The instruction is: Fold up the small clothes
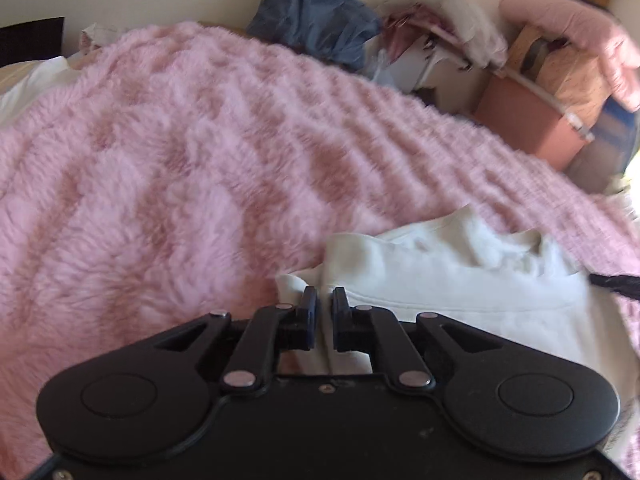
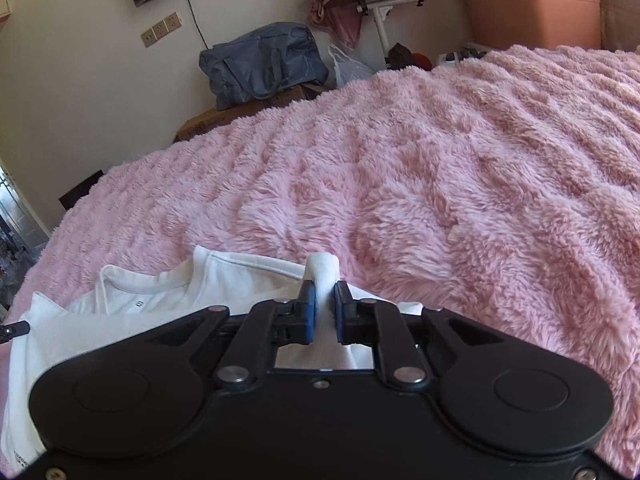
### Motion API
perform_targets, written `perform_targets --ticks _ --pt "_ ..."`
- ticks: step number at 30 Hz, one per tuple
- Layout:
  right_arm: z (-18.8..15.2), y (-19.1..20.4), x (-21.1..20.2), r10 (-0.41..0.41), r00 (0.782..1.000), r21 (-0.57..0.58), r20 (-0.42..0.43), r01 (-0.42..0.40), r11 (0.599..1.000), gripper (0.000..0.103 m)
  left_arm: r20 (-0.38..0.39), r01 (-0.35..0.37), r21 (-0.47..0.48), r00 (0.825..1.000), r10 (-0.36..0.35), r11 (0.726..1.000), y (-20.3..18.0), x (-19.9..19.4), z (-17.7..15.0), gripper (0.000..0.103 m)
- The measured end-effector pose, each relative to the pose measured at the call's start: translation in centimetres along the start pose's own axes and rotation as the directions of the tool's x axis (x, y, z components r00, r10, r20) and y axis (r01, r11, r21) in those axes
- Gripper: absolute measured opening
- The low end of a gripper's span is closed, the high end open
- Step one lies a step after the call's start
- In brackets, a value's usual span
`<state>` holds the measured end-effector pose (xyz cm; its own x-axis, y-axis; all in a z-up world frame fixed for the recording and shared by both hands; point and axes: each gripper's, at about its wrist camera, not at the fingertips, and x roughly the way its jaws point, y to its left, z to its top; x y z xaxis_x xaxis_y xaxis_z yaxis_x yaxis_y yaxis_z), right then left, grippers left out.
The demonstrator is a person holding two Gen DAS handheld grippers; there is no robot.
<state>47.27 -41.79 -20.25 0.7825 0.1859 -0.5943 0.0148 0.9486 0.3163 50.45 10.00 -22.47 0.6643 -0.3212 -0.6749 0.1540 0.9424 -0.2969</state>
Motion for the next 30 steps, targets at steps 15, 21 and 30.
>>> perform_targets --ticks 15,21,30 --pt "-4.6 -1.9 -10.5 0.134 0.991 -0.085 -0.020 -0.136 0.987 0.049 0.108 0.154 -0.069 0.983 -0.146 0.986 1.1 -12.0 -6.3 0.046" --pt "-10.9 -1.6 -16.8 0.137 0.988 -0.239 -0.070 -0.150 0.959 0.049 0.112 0.197 -0.088 0.976 -0.187 0.976 1.8 -15.7 -12.6 0.047" --pt "-15.7 -1.9 -16.8 0.133 0.986 -0.347 -0.104 -0.161 0.924 0.044 0.092 0.243 -0.070 0.967 -0.236 0.968 0.9 -15.7 -16.5 0.046"
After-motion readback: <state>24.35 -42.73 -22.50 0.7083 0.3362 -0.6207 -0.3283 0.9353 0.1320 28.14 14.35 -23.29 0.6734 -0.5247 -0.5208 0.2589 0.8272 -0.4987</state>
